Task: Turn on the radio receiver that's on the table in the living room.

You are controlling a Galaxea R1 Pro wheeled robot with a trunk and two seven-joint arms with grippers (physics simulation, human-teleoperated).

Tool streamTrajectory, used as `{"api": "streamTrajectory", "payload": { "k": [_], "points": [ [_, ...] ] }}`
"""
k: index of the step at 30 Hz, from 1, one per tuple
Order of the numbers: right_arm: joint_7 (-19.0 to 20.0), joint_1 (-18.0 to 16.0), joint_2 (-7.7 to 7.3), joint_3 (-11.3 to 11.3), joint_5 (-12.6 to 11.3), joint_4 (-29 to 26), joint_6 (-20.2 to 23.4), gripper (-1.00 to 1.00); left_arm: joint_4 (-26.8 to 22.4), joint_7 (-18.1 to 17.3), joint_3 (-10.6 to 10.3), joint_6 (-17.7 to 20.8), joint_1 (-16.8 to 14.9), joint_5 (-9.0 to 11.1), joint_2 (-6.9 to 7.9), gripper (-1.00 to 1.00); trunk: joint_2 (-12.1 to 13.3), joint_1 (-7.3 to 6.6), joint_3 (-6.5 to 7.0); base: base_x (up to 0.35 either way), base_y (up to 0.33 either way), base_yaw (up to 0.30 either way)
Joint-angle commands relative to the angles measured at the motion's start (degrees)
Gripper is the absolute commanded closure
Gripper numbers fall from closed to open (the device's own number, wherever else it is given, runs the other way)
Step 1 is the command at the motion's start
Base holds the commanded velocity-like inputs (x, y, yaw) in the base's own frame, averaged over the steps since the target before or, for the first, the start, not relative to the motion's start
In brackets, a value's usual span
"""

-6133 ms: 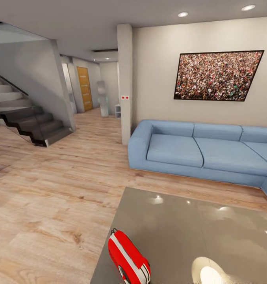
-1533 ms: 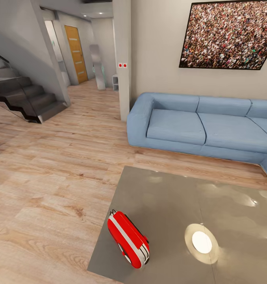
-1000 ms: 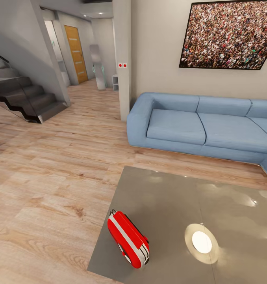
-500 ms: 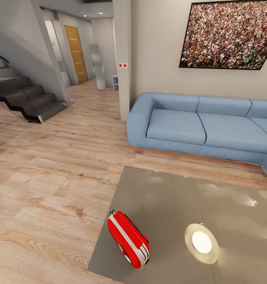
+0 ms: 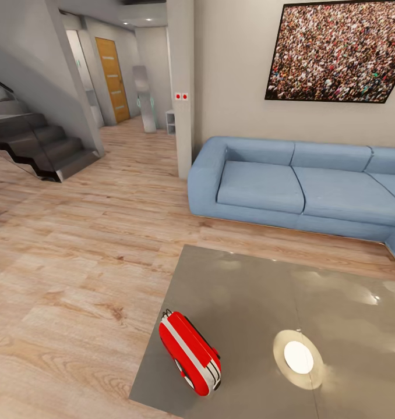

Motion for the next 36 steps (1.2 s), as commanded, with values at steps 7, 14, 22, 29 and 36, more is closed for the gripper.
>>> {"api": "streamTrajectory", "payload": {
  "k": [7,14,22,29,36],
  "points": [
    [-0.46,0.05,-0.21,-0.12,0.09,-3.55,-0.19,-1.00,-0.96,0.00,0.00,0.05,0.00,0.03,0.01,-1.00,0.00,0.00,0.00,0.000,0.000,0.000],
    [-0.53,4.76,-1.54,-0.18,0.75,-14.67,0.39,-1.00,-2.07,0.00,0.00,0.08,0.00,0.04,0.02,-1.00,0.00,0.00,0.00,0.000,0.000,0.000],
    [-4.64,15.36,-2.02,-0.34,1.80,-33.11,3.65,-1.00,-2.25,0.00,0.03,0.09,0.00,0.01,0.02,-1.00,0.00,0.00,0.00,0.000,0.000,0.000],
    [-5.60,17.63,-2.70,-1.47,2.26,-40.98,7.24,-1.00,-4.10,-0.03,0.01,0.15,0.00,0.01,0.09,-1.00,0.00,0.00,0.00,0.000,0.000,0.000],
    [-5.66,17.80,-5.09,-2.07,2.31,-50.50,12.82,-1.00,-6.66,-0.08,0.00,0.45,0.00,0.00,0.10,-1.00,0.00,0.00,0.00,0.000,0.000,0.000]
  ]
}}
